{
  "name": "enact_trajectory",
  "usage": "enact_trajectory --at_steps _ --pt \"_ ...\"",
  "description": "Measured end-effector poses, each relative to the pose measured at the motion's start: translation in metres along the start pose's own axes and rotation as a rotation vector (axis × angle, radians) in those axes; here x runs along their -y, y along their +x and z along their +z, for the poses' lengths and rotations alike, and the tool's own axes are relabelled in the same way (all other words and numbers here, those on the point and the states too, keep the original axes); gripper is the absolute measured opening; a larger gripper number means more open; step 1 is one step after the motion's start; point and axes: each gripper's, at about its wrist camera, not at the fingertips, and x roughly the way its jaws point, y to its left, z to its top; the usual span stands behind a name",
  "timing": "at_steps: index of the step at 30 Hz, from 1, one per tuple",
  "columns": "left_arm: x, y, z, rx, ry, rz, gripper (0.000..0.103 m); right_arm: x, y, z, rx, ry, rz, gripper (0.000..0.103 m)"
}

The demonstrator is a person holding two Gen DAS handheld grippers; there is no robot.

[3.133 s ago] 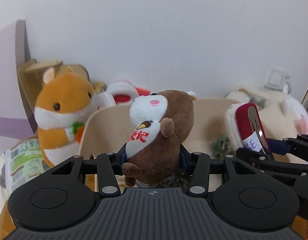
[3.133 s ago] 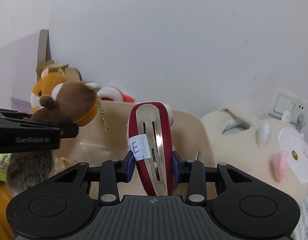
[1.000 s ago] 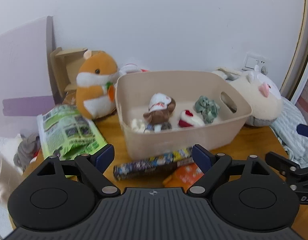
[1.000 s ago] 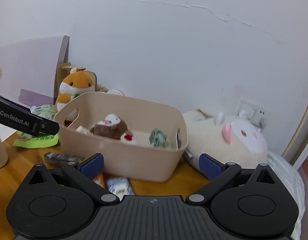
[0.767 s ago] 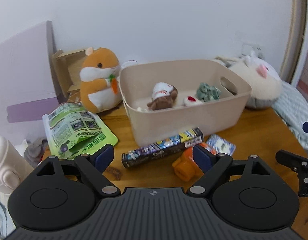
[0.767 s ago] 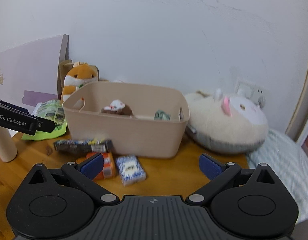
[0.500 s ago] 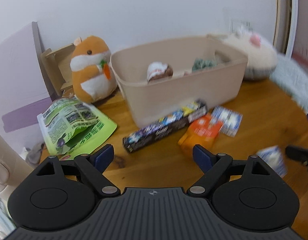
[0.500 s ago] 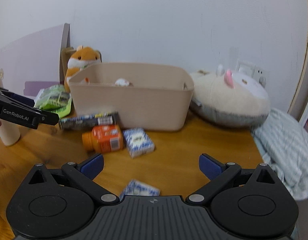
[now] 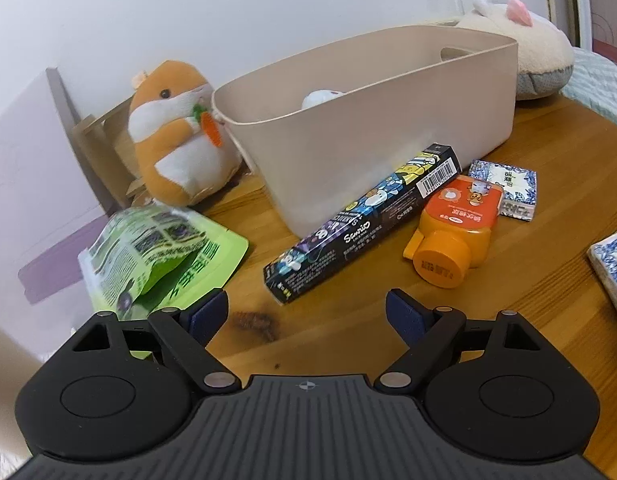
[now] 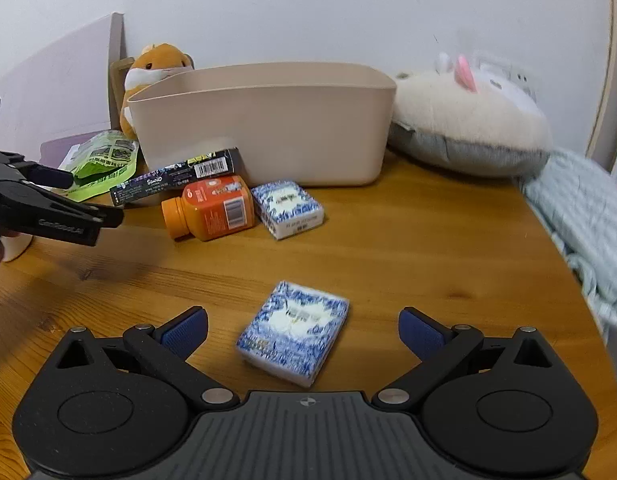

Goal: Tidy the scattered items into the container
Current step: 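Move both tools back over the table toward the snack tube and tissue pack, then grasp the dark snack tube with the left tool while the right tool grasps a blue-white tissue pack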

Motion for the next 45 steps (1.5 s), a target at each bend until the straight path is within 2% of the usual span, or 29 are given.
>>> enact_trajectory --at_steps 6,16,22,28,31,35,37,38,43,45 --pt "0.014 0.018 -0.007 0.060 0.082 0.062 0.088 0.003 0.001 -0.006 0.014 0.036 -0.011 0.103" --pt "0.020 0.033 -0.007 0.120 0.141 0.077 0.088 0.001 0.014 -0.007 0.010 0.041 -0.028 0.103" --pt "0.027 0.035 -0.008 0.171 0.171 0.073 0.088 0.003 0.021 -0.008 0.001 0.042 -0.041 0.094" --pt "0.027 0.037 -0.009 0.186 0.174 0.072 0.087 0.006 0.027 -0.010 -0.008 0.049 -0.041 0.089" --pt "0.024 0.039 -0.007 0.181 0.157 0.046 0.080 0.006 0.028 -0.009 -0.004 0.046 -0.046 0.087" --pt "0.021 0.042 -0.002 0.161 0.133 0.003 0.062 0.008 0.029 -0.009 0.004 0.037 -0.058 0.081" --pt "0.026 0.043 -0.002 0.160 0.162 0.030 0.053 0.008 0.029 -0.008 0.006 0.023 -0.068 0.076" --pt "0.029 0.044 -0.003 0.161 0.185 0.056 0.045 0.008 0.029 -0.009 0.007 0.019 -0.069 0.074" --pt "0.031 0.042 -0.010 0.184 0.233 0.085 0.040 0.010 0.028 -0.008 0.020 0.006 -0.054 0.046" --pt "0.030 0.040 -0.010 0.186 0.238 0.083 0.038 0.010 0.028 -0.008 0.022 -0.001 -0.053 0.043"
